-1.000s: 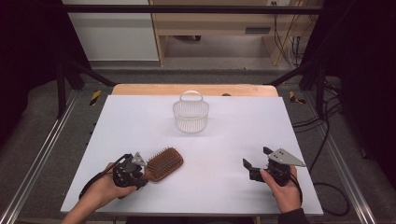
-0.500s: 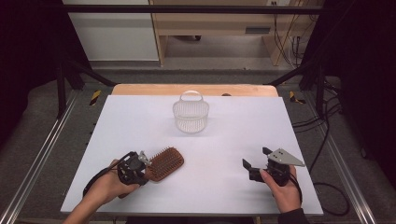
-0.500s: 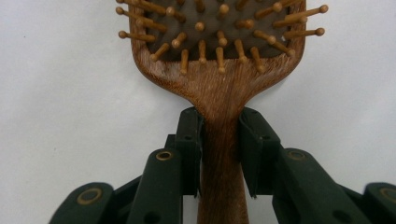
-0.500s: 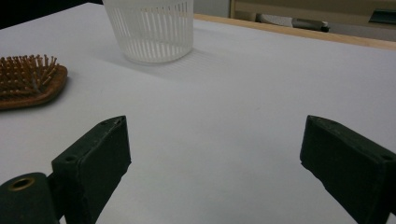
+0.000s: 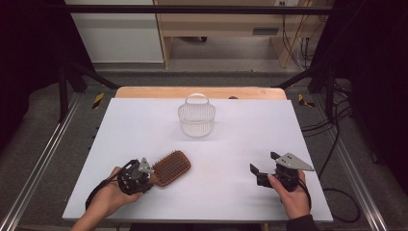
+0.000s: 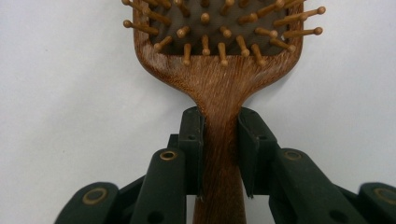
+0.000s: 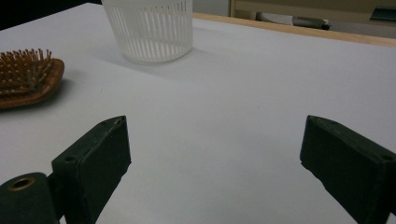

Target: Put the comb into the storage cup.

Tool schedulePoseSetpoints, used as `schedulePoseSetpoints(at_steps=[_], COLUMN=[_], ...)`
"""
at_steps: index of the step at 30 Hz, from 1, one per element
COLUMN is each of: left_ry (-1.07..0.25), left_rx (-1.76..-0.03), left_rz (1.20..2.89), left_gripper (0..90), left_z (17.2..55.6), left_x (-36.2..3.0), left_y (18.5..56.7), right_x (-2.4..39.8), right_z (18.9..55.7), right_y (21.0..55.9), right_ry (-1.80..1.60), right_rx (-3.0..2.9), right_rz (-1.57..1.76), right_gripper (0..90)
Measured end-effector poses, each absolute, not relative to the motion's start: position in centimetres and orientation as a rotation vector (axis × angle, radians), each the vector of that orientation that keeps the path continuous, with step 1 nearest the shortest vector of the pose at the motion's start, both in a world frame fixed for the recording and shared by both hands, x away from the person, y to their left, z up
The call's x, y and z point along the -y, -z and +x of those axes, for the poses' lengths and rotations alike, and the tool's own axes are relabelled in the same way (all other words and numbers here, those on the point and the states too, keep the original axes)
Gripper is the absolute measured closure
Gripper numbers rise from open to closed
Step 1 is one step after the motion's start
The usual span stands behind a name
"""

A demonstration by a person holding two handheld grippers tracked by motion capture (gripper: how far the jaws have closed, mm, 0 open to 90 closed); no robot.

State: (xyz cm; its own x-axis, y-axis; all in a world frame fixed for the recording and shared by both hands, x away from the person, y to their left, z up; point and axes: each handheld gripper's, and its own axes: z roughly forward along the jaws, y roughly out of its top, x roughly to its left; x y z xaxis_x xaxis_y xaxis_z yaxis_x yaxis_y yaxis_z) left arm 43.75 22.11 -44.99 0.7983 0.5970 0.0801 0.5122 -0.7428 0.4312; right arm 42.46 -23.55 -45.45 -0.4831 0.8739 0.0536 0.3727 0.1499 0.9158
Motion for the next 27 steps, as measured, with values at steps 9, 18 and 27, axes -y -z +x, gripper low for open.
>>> schedulePoseSetpoints(at_steps=[9,18,27], left_ry=[-0.402,-0.515,-0.573], left_rx=[-0.839,-0.82,-0.814], left_rz=[2.441,2.288,2.249], left_gripper=[72.9,72.9,72.9], left_z=[43.9,44.3,44.3], left_x=[-21.5,-20.4,-20.5], left_y=[44.3,43.5,44.4], right_x=[23.6,23.8,23.5], right_z=[42.4,42.4,42.5], right_y=[45.4,45.3,45.3], right_ry=[-1.319,-1.344,-1.358], right_rx=[-1.926,-1.904,-1.906], right_rz=[1.175,1.184,1.179], right_gripper=[9.0,8.9,8.5])
